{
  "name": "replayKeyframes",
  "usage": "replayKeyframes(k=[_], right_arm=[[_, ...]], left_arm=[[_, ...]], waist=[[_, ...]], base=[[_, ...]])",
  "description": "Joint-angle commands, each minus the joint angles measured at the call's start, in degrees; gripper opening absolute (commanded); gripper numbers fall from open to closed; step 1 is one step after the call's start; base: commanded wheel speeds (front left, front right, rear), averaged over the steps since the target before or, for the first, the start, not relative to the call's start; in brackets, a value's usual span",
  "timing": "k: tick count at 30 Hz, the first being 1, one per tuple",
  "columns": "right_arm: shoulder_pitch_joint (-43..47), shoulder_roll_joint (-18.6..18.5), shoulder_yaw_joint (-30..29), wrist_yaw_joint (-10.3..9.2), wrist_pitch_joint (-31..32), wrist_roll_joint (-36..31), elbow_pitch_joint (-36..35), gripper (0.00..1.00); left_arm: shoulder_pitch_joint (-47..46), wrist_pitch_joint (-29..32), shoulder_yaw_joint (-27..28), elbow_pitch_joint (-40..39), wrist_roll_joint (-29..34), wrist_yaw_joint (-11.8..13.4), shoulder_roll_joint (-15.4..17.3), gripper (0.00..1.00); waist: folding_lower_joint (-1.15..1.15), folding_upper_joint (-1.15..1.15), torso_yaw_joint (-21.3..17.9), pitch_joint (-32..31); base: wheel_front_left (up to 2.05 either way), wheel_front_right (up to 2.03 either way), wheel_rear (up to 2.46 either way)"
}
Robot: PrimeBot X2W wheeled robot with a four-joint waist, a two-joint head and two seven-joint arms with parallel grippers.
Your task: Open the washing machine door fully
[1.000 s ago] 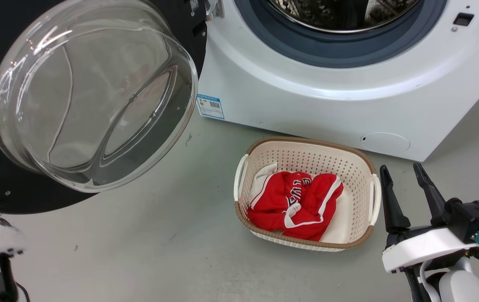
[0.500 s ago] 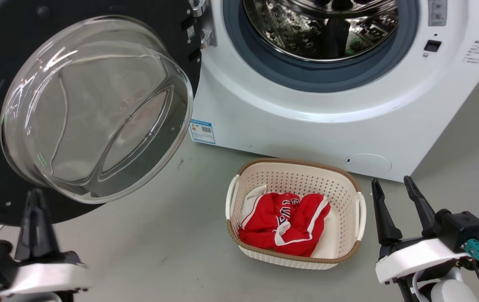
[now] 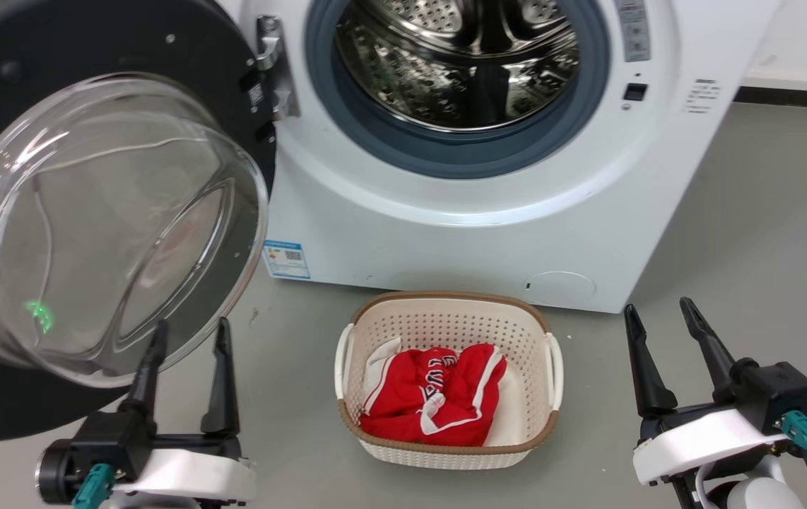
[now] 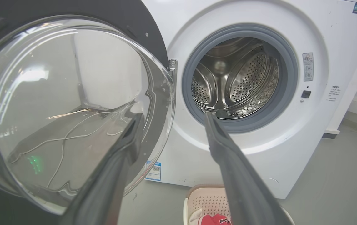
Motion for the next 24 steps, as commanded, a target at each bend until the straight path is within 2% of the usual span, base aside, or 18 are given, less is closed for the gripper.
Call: replayKeyframes(k=[1, 12, 24], right_arm=[[0.8, 0.1, -0.2, -0.04, 0.0, -0.6, -0.7, 1.00], [3.2, 0.1, -1.2, -0.04, 1.8, -3.1, -6.0, 1.00], [3.5, 0.1, -0.9, -0.03, 1.8, -2.1, -6.4, 1.00]], left_arm=[[-0.8, -0.1, -0.6, 0.8, 0.3, -0.4, -0.1, 1.00], [-4.5, -1.0, -2.2, 4.9, 1.8, -0.6, 0.1, 1.00], [-4.2, -1.4, -1.6, 5.3, 2.3, 0.1, 0.9, 1.00]], waist=[[0.00, 0.00, -1.6, -0.9], [0.00, 0.00, -8.0, -1.3], [0.00, 0.00, -9.5, -0.8]], base=[[0.00, 0.00, 0.00], [0.00, 0.00, 0.00], [0.00, 0.00, 0.00]])
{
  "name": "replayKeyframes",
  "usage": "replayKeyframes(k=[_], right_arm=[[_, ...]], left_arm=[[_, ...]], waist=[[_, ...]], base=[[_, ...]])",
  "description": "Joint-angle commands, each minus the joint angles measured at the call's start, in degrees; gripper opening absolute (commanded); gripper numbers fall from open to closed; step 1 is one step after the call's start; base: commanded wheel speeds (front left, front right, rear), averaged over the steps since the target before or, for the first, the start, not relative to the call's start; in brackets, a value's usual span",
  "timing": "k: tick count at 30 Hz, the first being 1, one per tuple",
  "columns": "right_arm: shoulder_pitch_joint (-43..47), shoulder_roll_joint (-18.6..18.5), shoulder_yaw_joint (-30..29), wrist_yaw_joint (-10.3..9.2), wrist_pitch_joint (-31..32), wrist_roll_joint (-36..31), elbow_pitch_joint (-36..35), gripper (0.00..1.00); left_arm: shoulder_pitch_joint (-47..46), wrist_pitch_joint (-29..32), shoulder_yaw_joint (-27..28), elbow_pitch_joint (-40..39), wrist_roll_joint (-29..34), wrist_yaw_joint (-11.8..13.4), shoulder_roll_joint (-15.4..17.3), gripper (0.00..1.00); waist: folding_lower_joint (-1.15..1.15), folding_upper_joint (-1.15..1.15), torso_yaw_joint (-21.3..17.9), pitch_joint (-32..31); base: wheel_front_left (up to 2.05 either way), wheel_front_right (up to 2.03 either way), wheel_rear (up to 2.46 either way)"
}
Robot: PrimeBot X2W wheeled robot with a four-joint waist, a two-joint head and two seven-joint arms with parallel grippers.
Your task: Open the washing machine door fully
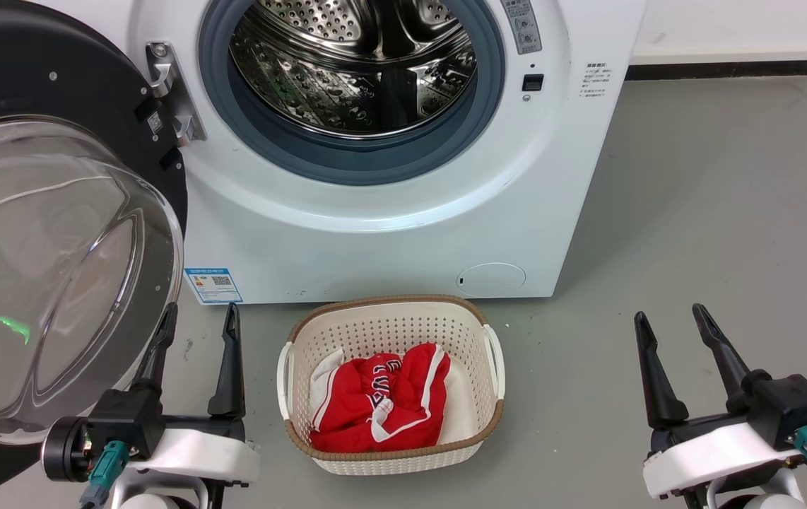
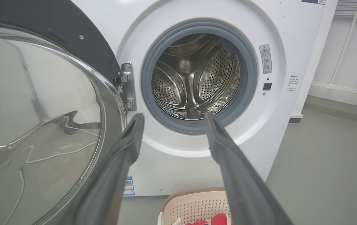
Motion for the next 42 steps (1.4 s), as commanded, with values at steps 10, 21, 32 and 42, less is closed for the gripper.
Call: replayKeyframes(k=[10, 21, 32, 42], right_arm=[[-0.4, 0.1, 0.1, -0.03, -0.4, 0.5, 0.4, 1.00], [0.4, -0.3, 0.2, 0.01, 0.3, 6.3, 1.9, 0.00], [-0.9, -1.0, 0.0, 0.01, 1.8, 18.4, 3.8, 0.00], [-1.8, -1.5, -0.3, 0.01, 3.1, 29.0, 5.2, 0.00]], left_arm=[[0.5, -0.4, -0.1, 0.5, -0.3, 0.2, 0.1, 1.00], [0.2, 1.6, 0.4, 2.7, -5.3, -0.4, -0.9, 0.00], [-0.4, 4.3, 1.9, 3.8, -15.8, -1.5, -1.6, 0.00], [-1.0, 6.7, 3.1, 4.9, -25.1, -2.4, -2.3, 0.00]], waist=[[0.00, 0.00, 0.3, 0.1], [0.00, 0.00, 0.3, 0.1], [0.00, 0.00, 0.4, -0.1], [0.00, 0.00, 0.5, -0.3]], base=[[0.00, 0.00, 0.00], [0.00, 0.00, 0.00], [0.00, 0.00, 0.00], [0.00, 0.00, 0.00]])
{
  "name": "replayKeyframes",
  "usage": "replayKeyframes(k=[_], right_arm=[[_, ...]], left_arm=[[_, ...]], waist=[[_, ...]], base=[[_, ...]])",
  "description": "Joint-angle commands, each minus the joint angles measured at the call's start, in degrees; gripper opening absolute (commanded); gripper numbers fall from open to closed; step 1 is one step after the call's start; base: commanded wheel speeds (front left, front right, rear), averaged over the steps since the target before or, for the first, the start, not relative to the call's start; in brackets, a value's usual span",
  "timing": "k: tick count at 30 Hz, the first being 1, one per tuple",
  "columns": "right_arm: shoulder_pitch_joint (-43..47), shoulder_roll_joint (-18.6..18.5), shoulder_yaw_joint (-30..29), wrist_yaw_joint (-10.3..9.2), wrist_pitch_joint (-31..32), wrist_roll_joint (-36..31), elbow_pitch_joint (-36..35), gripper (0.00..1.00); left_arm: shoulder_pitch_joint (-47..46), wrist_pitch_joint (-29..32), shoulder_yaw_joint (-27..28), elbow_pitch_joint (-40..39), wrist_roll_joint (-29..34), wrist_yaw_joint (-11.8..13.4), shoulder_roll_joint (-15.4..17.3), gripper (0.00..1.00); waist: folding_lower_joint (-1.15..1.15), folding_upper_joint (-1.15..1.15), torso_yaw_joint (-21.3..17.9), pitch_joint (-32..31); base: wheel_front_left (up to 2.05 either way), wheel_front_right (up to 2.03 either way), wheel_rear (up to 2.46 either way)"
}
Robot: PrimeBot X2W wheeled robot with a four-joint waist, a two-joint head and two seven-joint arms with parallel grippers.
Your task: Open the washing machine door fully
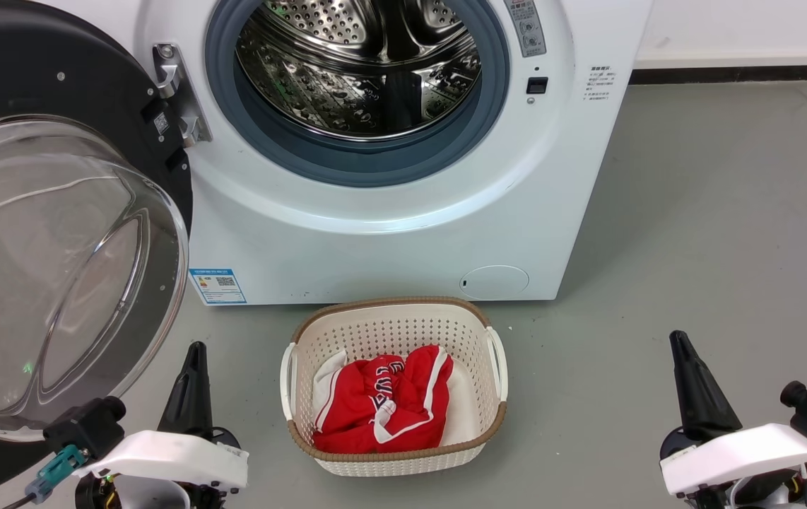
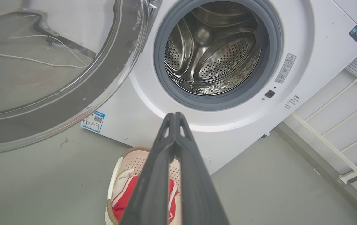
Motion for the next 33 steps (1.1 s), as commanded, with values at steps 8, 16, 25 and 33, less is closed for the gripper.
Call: replayKeyframes(k=[8, 16, 25, 33], right_arm=[[-2.2, -0.7, -0.5, 0.00, 1.2, 9.0, 0.5, 0.00], [-2.7, -0.9, -0.8, 0.00, 2.2, 15.8, 1.4, 0.00], [-3.2, -1.0, -1.4, 0.00, 3.5, 23.4, 2.5, 0.00], [-3.8, -1.1, -1.8, 0.00, 4.5, 29.1, 3.3, 0.00]], left_arm=[[-2.1, 2.0, 1.3, 0.2, -7.9, -1.0, -0.4, 0.00], [-2.5, 3.6, 2.1, 1.0, -14.0, -1.7, -0.8, 0.00], [-3.0, 5.5, 3.1, 1.8, -21.1, -2.4, -1.3, 0.00], [-3.2, 6.8, 3.8, 2.5, -26.2, -3.0, -1.6, 0.00]], waist=[[0.00, 0.00, 0.1, -0.2], [0.00, 0.00, 0.2, -0.3], [0.00, 0.00, 0.3, -0.5], [0.00, 0.00, 0.3, -0.6]], base=[[0.00, 0.00, 0.00], [0.00, 0.00, 0.00], [0.00, 0.00, 0.00], [0.00, 0.00, 0.00]])
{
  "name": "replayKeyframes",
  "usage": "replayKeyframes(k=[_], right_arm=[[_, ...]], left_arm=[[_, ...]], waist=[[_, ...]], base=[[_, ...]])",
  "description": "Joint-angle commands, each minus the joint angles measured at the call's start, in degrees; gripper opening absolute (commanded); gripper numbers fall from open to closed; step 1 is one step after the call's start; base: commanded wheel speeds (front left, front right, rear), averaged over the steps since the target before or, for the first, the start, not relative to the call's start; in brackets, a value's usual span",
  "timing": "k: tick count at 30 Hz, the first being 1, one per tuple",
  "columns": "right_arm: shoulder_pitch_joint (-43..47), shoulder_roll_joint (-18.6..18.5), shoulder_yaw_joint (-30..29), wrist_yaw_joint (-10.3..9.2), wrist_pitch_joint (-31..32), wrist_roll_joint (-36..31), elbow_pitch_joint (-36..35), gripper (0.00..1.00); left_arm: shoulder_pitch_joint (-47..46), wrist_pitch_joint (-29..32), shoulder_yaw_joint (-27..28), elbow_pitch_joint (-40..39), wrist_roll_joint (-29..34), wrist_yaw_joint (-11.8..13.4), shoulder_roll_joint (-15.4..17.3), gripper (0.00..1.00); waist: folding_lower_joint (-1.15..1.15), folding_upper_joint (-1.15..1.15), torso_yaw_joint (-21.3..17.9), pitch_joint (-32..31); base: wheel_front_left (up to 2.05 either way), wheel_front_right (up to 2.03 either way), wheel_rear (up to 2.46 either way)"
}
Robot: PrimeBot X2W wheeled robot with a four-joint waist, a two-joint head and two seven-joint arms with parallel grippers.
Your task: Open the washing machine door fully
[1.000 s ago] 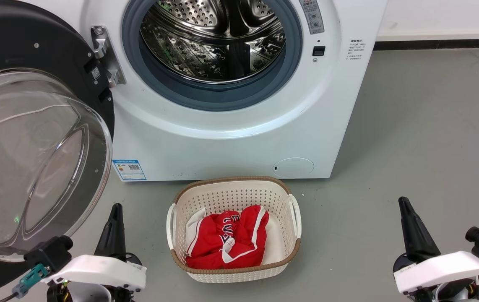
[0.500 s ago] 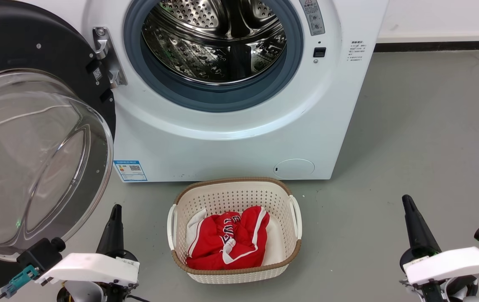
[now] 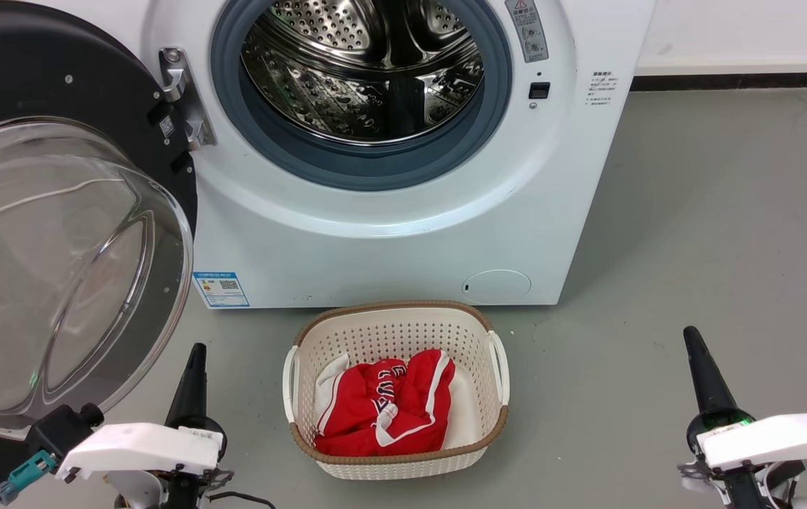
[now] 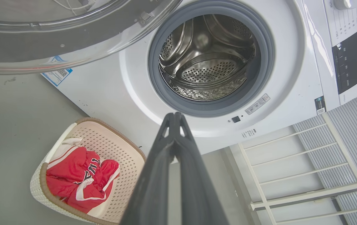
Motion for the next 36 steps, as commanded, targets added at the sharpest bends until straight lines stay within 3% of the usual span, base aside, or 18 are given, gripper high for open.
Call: replayKeyframes(k=[1, 36], right_arm=[[-1.5, -0.4, -0.2, 0.00, 0.4, 2.0, -0.2, 0.00], [-2.9, -0.2, -2.2, 0.00, 4.0, 21.2, 2.7, 0.00]], left_arm=[[-1.2, 0.4, 0.4, -0.3, -1.7, -0.4, 0.1, 0.00], [-2.3, 5.2, 2.9, 2.0, -19.7, -2.3, -1.3, 0.00]], waist=[[0.00, 0.00, 0.0, 0.0], [0.00, 0.00, 0.3, -0.6]], base=[[0.00, 0.00, 0.00], [0.00, 0.00, 0.00]])
